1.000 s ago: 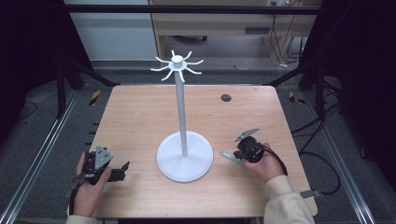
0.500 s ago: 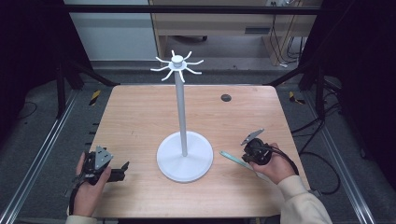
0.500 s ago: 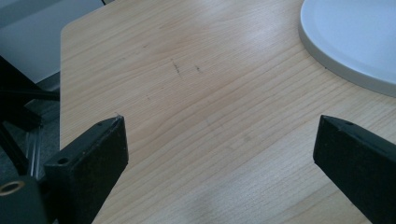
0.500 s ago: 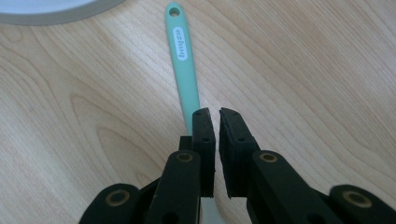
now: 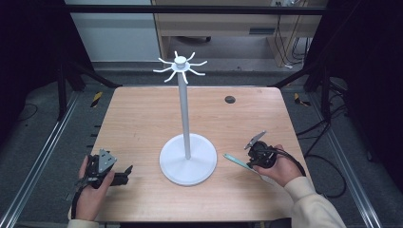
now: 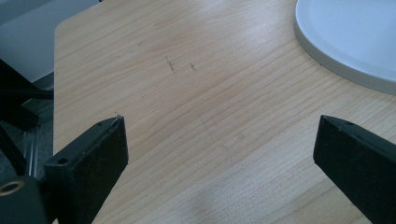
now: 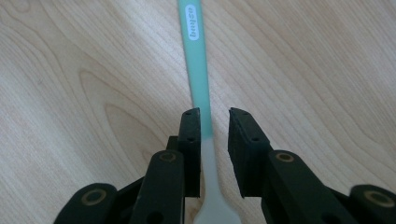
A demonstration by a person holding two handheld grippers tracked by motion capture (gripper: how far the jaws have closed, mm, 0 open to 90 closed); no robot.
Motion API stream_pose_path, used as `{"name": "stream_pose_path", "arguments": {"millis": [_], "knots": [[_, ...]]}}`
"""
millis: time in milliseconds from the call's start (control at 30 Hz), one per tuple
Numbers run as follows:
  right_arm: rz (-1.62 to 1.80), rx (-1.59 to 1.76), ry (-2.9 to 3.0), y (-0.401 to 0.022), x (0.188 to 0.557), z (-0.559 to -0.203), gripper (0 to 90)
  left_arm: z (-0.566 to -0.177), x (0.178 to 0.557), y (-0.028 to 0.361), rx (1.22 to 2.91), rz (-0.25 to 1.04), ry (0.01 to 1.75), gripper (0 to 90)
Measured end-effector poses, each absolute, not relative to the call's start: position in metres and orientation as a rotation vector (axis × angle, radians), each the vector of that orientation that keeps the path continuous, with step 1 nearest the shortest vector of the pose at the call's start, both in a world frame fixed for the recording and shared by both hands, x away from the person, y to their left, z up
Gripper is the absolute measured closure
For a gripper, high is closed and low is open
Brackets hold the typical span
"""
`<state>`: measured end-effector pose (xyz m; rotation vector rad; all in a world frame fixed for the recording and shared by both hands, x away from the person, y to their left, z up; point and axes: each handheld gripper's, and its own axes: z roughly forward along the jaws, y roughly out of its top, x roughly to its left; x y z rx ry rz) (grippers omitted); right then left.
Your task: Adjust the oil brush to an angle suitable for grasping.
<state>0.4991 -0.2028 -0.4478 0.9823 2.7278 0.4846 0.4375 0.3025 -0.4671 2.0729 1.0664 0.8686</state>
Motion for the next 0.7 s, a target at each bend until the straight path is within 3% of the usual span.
{"name": "stream_pose_path", "arguments": {"millis": [700], "knots": [[0.426,0.939,2.788,-0.1964,0.503,-0.4481,74.5,-0.468,0.4374,0.2999,2.087,0.864,1.052,2.7]]}}
